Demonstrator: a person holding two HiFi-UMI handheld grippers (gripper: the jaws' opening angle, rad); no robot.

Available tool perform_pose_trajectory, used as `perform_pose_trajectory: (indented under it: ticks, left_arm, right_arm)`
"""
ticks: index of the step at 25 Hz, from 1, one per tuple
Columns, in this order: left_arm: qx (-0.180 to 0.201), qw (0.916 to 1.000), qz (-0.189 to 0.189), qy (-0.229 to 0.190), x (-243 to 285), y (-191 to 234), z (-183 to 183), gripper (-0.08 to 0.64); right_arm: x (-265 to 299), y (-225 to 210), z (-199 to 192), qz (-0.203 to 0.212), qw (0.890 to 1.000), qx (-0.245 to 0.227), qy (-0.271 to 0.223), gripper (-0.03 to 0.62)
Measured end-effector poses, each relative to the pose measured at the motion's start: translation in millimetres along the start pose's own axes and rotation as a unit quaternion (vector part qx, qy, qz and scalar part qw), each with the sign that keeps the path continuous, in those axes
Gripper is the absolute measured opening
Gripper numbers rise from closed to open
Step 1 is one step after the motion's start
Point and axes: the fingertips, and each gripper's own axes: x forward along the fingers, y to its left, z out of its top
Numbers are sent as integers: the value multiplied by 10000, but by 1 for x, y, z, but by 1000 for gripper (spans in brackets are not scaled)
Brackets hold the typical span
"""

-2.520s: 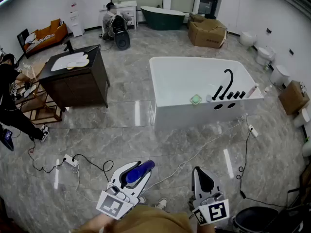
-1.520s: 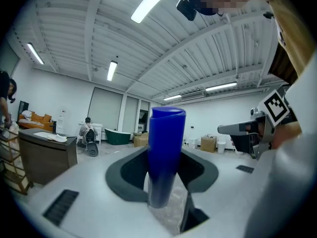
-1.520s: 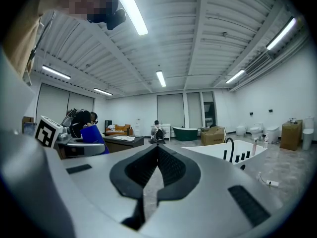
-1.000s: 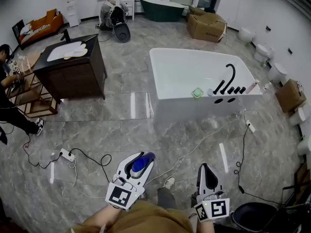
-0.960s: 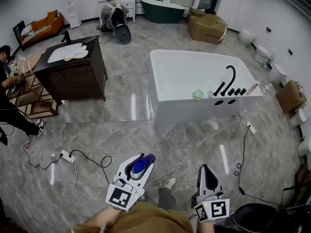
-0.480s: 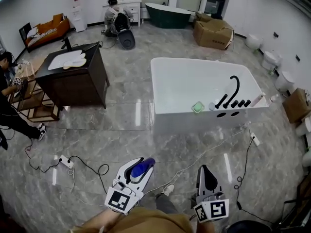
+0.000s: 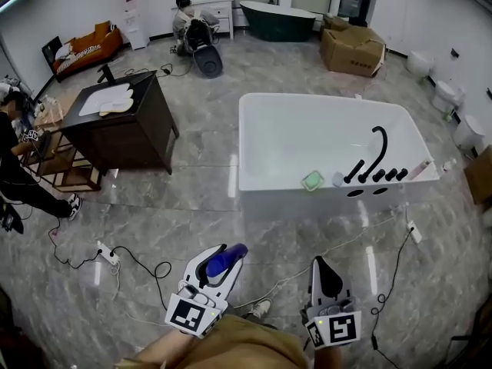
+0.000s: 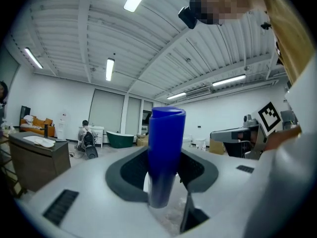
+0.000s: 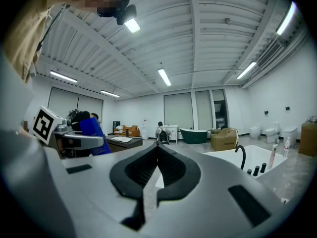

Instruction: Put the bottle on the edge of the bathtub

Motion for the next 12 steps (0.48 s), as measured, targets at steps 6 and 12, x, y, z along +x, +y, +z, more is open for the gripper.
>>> perform_pose_trajectory:
  ticks: [6, 12]
  left_arm:
    - [201, 9998, 81, -34, 32, -4, 11, 156]
    - [192, 9998, 30, -71, 64, 5, 7, 156]
  right_arm:
    - [14, -25, -1, 135, 9998, 171, -40, -5]
    - [28, -42, -2, 71, 9999, 108, 24, -5]
